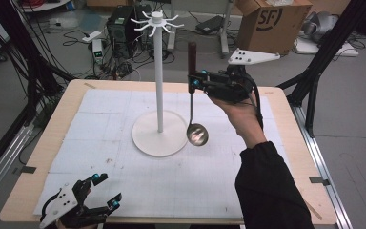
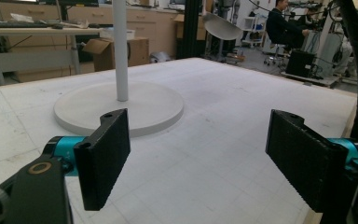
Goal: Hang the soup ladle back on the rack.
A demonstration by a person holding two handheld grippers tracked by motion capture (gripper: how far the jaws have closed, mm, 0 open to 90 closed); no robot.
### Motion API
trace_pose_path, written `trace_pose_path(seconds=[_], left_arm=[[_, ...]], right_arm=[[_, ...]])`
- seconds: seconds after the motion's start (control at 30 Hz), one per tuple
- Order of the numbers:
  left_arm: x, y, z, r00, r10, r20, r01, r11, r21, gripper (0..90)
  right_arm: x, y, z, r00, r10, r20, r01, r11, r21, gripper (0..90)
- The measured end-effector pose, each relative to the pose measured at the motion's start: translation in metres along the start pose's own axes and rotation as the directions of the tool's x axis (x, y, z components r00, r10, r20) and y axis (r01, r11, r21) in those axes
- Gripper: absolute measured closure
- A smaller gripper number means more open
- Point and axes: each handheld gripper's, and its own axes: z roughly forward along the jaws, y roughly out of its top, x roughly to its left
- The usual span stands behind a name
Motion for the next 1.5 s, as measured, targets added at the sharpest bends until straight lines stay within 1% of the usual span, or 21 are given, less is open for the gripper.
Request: trace_pose_path(seconds=[0.13, 0.27, 0.33, 0.47, 0.73, 0.8, 0.83, 1.1, 1.3, 1.4, 1.5], left_arm=[[0.0, 0.0, -0.001, 1.0, -0.003, 0.001, 0.003, 1.0, -0.005, 22.4], [0.0, 0.0, -0.002, 1.0, -0.002, -0.001, 0.002, 1.0, -0.005, 22.4], [0.0, 0.0, -0.002, 1.0, -0.003, 0.0, 0.003, 1.0, -0.005, 22.4], [0.0, 0.0, -0.002, 1.0, -0.003, 0.001, 0.003, 1.0, -0.004, 22.5], [0.0, 0.0, -0.002, 1.0, -0.002, 0.001, 0.002, 1.0, -0.006, 22.5], [0.0, 0.0, -0.002, 1.0, -0.002, 0.0, 0.002, 1.0, -0.006, 22.5], [0.0, 0.0, -0.002, 1.0, -0.003, 0.001, 0.003, 1.0, -0.007, 22.5], [0.0, 0.0, -0.003, 1.0, -0.007, -0.002, 0.007, 0.9999, -0.008, 22.5], [0.0, 0.0, -0.004, 0.9999, -0.01, -0.004, 0.009, 0.9999, -0.012, 22.5], [0.0, 0.0, -0.005, 0.9999, -0.01, -0.003, 0.01, 0.9999, -0.013, 22.5], [0.001, 0.0, -0.006, 1.0, -0.008, -0.005, 0.008, 0.9999, -0.014, 22.5]], right_arm=[[0.0, 0.01, 0.006, 1.0, -0.004, -0.006, 0.004, 1.0, 0.0, 74.1], [0.0, 0.022, 0.009, 0.9998, -0.019, -0.01, 0.019, 1.0, -0.004, 74.1], [0.0, 0.027, 0.01, 0.9998, -0.018, -0.009, 0.018, 1.0, -0.005, 74.2], [-0.001, 0.033, 0.015, 0.9996, -0.028, -0.009, 0.028, 1.0, 0.004, 74.2], [-0.002, 0.036, 0.024, 0.9996, -0.027, -0.002, 0.027, 0.999, 0.028, 74.1], [-0.003, 0.036, 0.026, 0.9995, -0.031, -0.006, 0.031, 0.999, 0.027, 74.1], [-0.003, 0.036, 0.027, 0.9997, -0.025, -0.005, 0.025, 0.999, 0.032, 74.1], [-0.004, 0.039, 0.034, 0.9996, -0.028, 0.003, 0.028, 0.999, 0.044, 74.1], [-0.005, 0.043, 0.043, 0.9993, -0.035, 0.009, 0.035, 0.998, 0.057, 74.1], [-0.006, 0.043, 0.048, 0.9995, -0.032, 0.008, 0.031, 0.998, 0.062, 74.1], [-0.007, 0.042, 0.053, 0.9994, -0.03, 0.019, 0.028, 0.997, 0.069, 74.1]])
